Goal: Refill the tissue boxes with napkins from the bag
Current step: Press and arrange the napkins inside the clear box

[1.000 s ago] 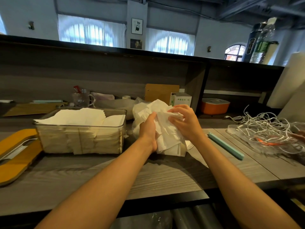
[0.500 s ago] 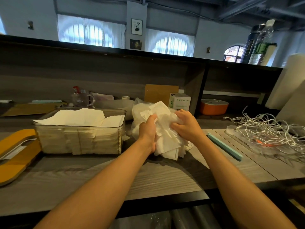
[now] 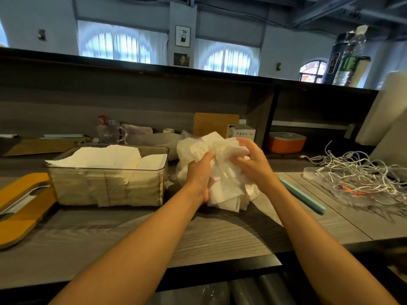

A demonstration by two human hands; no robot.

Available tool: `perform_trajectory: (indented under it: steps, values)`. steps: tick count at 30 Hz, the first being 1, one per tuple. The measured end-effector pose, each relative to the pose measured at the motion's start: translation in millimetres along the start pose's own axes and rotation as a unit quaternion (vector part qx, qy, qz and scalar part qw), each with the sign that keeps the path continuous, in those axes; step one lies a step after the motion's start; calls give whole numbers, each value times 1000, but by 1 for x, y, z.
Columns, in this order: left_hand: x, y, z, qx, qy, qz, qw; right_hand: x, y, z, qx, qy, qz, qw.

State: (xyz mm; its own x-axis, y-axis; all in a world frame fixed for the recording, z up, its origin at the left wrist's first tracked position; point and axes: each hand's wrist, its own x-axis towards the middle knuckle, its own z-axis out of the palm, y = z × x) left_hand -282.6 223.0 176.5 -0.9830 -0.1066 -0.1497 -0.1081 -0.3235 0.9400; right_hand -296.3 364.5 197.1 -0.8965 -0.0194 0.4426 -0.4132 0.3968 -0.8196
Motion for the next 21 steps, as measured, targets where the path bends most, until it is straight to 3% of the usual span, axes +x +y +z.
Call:
perform_trajectory:
  steps: [4, 9, 15, 18, 21]
  values:
    - [2, -1, 0, -23, 20, 26, 999, 2, 1, 2, 47, -20, 111, 992]
    - [-2, 2, 0, -54, 46, 46, 996, -1, -1, 2, 103, 25, 32, 994]
    - [-6, 4, 0, -80, 49, 21, 995, -6, 0, 11, 12, 61, -42, 997]
    - [-7, 5, 0, -76, 41, 24, 996, -3, 2, 11, -45, 26, -25, 998]
    - [-10, 5, 1, -75, 34, 32, 996, -4, 1, 14, -20, -33, 11, 999]
